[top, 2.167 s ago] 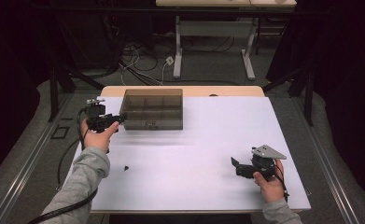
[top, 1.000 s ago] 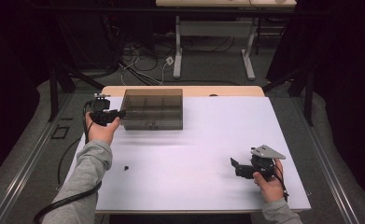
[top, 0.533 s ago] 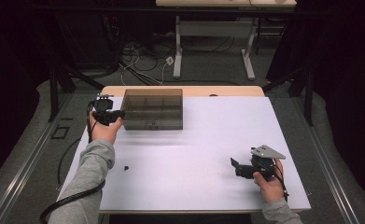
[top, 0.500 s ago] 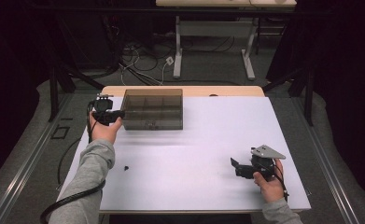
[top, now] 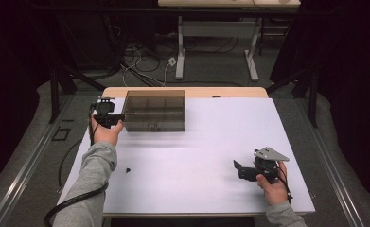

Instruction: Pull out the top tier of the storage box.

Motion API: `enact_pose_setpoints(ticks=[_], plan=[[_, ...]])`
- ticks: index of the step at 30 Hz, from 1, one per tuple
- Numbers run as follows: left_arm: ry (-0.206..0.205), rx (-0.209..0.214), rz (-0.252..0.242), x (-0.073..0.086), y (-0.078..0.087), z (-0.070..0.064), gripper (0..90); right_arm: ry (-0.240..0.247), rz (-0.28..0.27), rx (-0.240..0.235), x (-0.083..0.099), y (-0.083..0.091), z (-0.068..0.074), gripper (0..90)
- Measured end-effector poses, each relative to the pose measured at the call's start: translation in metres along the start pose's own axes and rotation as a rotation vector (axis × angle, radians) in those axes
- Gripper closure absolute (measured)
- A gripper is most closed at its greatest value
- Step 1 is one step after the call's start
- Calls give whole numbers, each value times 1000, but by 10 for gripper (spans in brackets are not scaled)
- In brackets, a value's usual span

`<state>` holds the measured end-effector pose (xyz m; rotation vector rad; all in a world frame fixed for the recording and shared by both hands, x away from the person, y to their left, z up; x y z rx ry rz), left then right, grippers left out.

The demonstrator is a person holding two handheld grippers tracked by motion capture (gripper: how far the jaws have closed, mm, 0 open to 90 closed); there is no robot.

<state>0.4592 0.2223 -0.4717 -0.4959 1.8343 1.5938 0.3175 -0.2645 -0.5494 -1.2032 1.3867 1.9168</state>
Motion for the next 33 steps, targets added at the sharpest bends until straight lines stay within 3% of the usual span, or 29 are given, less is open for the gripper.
enact_pose_setpoints(ticks=[16,33], plan=[[-20,-33,12,-1,-3,-5,893,5,4,-1,0,0,0,66],[43,-46,42,-2,-1,-7,900,9,4,-6,0,-1,0,66]])
Point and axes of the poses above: each handheld gripper's, and its own axes: y roughly backward along the jaws, x roughly out of its underside, z roughly to its left, the point moved 1 cm from there along -y, roughly forward along the jaws, and after that the axes turned 6 degrees about -y, right-handed, at the moved point
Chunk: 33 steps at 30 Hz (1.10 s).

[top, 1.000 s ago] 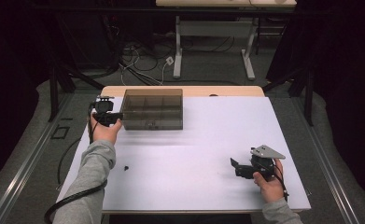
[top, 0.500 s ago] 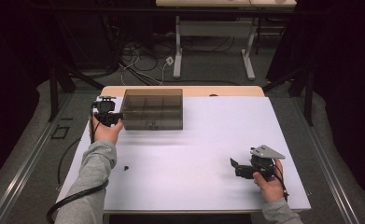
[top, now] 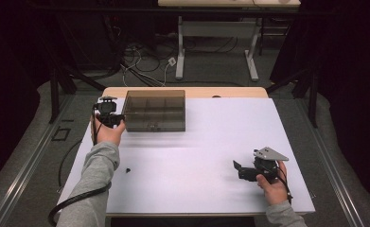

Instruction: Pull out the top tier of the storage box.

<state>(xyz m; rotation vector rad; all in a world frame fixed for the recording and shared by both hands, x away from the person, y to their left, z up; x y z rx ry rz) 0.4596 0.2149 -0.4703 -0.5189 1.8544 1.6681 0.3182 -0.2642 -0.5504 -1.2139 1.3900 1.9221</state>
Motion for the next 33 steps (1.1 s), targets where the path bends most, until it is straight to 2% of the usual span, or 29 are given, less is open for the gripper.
enact_pose_setpoints(ticks=[10,33], plan=[[13,7,10,1,2,-1,900,1,2,1,0,0,0,66],[-1,26,10,11,11,1,900,6,1,1,0,0,0,67]])
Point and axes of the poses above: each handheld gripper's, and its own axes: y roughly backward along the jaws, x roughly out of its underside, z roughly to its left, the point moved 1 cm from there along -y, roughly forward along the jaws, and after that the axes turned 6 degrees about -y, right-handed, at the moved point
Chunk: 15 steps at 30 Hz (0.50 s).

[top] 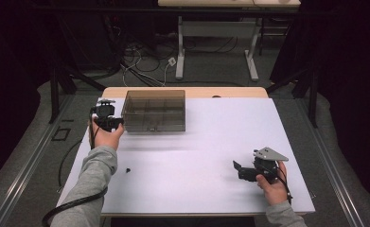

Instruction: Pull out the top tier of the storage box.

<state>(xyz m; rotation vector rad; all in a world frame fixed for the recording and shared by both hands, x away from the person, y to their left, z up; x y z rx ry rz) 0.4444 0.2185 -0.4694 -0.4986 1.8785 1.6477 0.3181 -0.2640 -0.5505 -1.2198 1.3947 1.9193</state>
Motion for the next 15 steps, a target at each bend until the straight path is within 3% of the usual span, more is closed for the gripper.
enact_pose_setpoints(ticks=[15], plan=[[-5,6,-16,7,4,1,900,-2,1,1,0,0,0,67]])
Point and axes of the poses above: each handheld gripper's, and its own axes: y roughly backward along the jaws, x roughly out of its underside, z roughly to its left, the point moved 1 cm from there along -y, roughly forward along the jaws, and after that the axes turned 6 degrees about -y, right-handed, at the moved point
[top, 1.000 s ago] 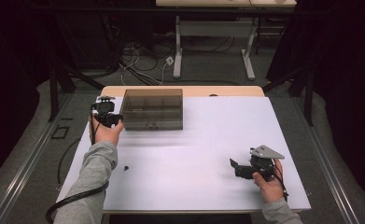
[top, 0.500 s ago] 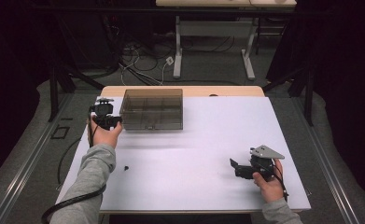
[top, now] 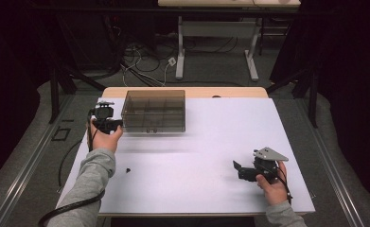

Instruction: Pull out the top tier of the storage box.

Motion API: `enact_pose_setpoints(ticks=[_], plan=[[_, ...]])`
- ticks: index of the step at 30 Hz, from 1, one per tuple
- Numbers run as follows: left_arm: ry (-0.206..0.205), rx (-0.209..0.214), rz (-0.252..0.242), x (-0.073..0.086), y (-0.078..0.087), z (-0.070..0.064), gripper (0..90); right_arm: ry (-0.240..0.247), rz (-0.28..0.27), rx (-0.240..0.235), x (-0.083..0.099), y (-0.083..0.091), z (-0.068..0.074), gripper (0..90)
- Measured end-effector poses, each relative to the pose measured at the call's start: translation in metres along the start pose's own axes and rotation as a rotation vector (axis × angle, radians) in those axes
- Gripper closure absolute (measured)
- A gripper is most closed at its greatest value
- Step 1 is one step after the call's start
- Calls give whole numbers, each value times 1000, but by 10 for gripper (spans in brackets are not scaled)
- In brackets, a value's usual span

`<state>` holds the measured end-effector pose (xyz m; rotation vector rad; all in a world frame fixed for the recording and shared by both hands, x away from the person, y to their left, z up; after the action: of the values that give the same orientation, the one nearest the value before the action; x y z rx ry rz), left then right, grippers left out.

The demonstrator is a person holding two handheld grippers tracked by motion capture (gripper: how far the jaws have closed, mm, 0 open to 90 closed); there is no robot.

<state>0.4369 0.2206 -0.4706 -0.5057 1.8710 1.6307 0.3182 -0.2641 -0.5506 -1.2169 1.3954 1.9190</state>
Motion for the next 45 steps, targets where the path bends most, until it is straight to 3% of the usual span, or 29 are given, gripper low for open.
enact_pose_setpoints(ticks=[24,41,45], plan=[[-9,11,8,10,7,-1,900,0,0,1,0,0,0,67],[17,26,-5,15,7,-1,896,0,-1,2,0,0,0,67],[23,27,-8,16,6,1,854,4,0,-1,0,0,1,67]])
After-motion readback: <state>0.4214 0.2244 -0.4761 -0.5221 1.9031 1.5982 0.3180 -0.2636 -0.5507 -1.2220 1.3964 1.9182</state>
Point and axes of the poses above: each handheld gripper's, and its own axes: y roughly backward along the jaws, x roughly out of its underside, z roughly to its left, the point moved 1 cm from there along -y, roughly forward along the jaws, and after that the axes turned 6 degrees about -y, right-handed, at the moved point
